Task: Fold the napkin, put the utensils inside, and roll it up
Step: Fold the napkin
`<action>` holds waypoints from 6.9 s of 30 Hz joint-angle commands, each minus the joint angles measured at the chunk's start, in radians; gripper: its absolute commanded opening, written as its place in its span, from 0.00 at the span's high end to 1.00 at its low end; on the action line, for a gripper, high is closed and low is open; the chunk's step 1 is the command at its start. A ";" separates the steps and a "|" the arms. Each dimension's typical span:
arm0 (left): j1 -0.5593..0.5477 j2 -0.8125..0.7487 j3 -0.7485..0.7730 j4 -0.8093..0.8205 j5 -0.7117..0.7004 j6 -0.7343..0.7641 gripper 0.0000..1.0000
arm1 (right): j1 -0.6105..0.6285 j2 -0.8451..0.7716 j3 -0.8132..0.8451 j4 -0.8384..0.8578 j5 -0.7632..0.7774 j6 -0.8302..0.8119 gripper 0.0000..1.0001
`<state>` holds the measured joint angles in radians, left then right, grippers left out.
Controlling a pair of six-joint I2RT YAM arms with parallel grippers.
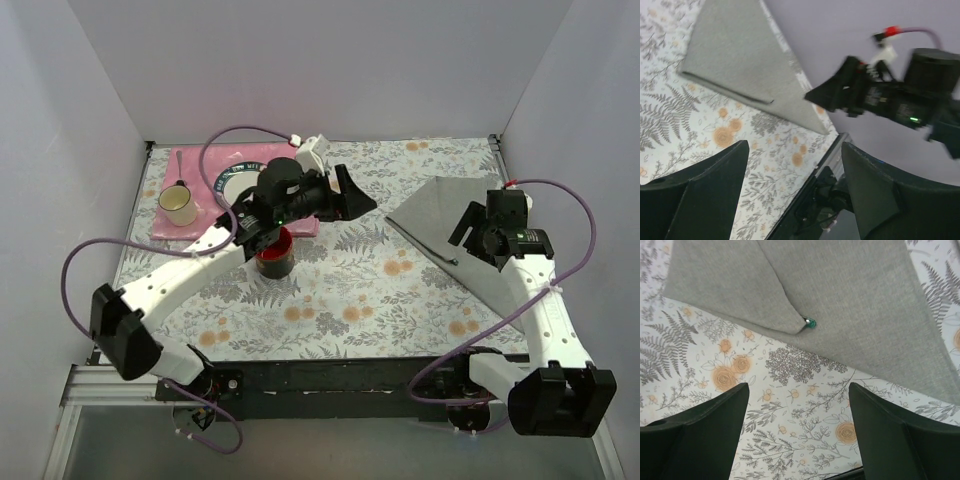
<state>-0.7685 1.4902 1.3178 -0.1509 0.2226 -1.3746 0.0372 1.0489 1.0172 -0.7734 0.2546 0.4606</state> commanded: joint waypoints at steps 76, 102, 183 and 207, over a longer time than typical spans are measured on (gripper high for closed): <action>0.021 -0.452 -0.117 -0.200 0.169 -0.034 0.20 | -0.840 -0.106 -0.419 0.341 -0.270 0.061 0.99; 0.023 -0.452 -0.178 -0.167 0.124 -0.052 0.20 | -0.126 0.315 0.195 0.447 -0.419 -0.278 0.99; -0.087 0.436 0.162 0.082 -0.026 0.057 0.55 | -0.140 0.362 -0.210 0.522 -0.403 -0.321 0.65; -0.071 0.200 0.005 0.024 0.035 0.016 0.56 | -0.068 0.734 0.149 0.539 -0.526 -0.347 0.82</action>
<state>-0.8455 1.8198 1.3579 -0.1349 0.2440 -1.3560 -0.0475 1.7847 1.1316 -0.2581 -0.2710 0.1177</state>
